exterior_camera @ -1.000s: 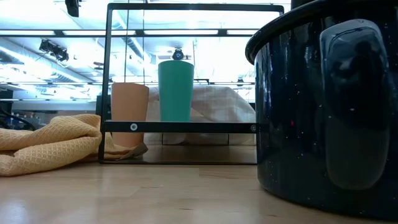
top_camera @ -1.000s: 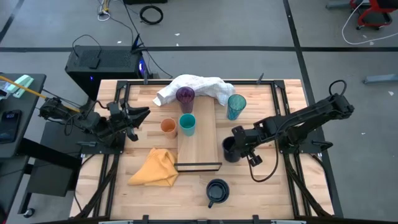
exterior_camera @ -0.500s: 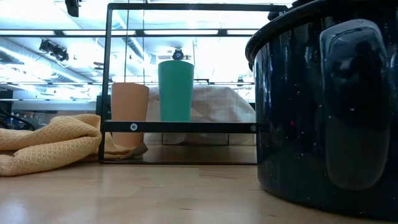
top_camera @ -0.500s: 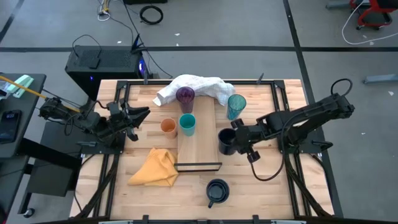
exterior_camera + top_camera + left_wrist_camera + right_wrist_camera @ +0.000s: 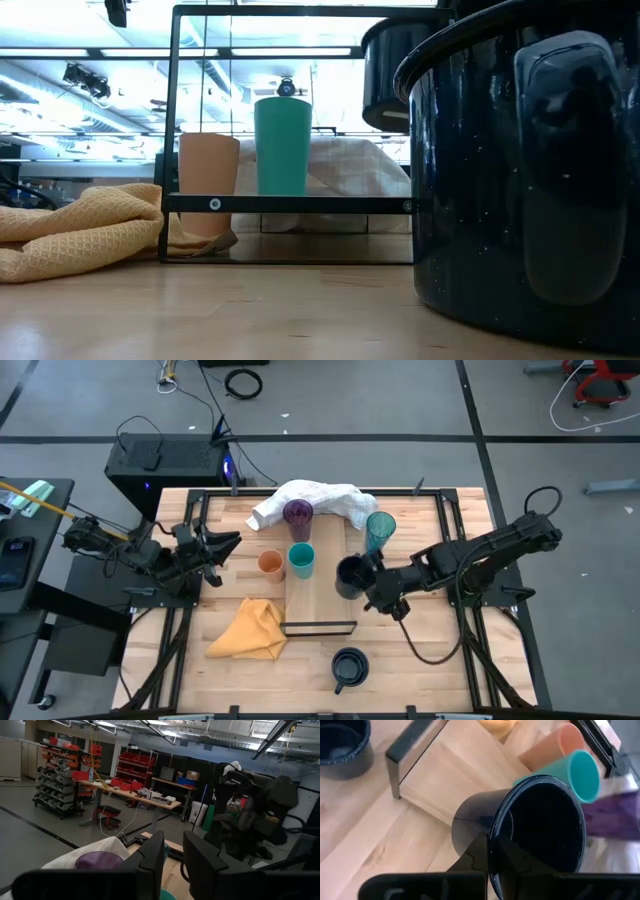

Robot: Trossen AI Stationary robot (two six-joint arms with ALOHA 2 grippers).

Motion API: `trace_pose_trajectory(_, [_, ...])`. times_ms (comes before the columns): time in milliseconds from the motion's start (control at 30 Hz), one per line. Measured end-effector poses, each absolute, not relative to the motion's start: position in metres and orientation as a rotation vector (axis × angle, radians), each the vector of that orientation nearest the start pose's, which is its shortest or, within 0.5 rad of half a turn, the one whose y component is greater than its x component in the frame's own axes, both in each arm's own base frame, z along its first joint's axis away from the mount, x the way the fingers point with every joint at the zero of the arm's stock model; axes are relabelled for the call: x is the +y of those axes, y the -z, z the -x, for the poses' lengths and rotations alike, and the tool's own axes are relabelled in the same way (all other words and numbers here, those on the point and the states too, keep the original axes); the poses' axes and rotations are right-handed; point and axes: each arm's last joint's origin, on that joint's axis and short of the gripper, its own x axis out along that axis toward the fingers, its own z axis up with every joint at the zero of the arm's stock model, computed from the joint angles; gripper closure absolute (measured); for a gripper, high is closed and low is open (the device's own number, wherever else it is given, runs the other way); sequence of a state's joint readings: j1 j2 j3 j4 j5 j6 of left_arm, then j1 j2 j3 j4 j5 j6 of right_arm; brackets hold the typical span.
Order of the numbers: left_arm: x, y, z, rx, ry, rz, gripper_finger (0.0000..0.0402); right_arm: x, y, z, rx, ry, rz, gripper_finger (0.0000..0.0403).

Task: Stack small to large cups/mugs on shelf
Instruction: Put the top black mug on the shelf

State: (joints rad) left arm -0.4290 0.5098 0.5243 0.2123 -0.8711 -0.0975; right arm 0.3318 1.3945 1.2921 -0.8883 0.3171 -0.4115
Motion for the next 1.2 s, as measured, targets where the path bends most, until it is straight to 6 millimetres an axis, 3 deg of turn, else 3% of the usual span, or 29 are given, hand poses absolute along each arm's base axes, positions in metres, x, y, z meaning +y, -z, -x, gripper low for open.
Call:
trace_pose_trajectory(233, [-0.029,-0.315,-0.116,-0.204,-0.432,0.234,0.0317,0.088,-0.306,-0.279,0.949,-0.23,0.784,0.0385])
trace_pose_trajectory(500, [-0.029,-0.315,-0.116,-0.204,-0.432,0.234,0.0321,0.09,-0.31,-0.279,0.895,-0.322,0.845,0.0385])
trace_pose_trajectory(800, [-0.029,-0.316,-0.116,-0.204,-0.432,0.231,0.0316,0.095,-0.31,-0.277,0.837,-0.574,0.853,0.0385])
trace_pose_trajectory(1200, [-0.029,-0.316,-0.116,-0.204,-0.432,0.23,0.0322,0.079,-0.303,-0.288,0.849,-0.591,0.918,0.0385])
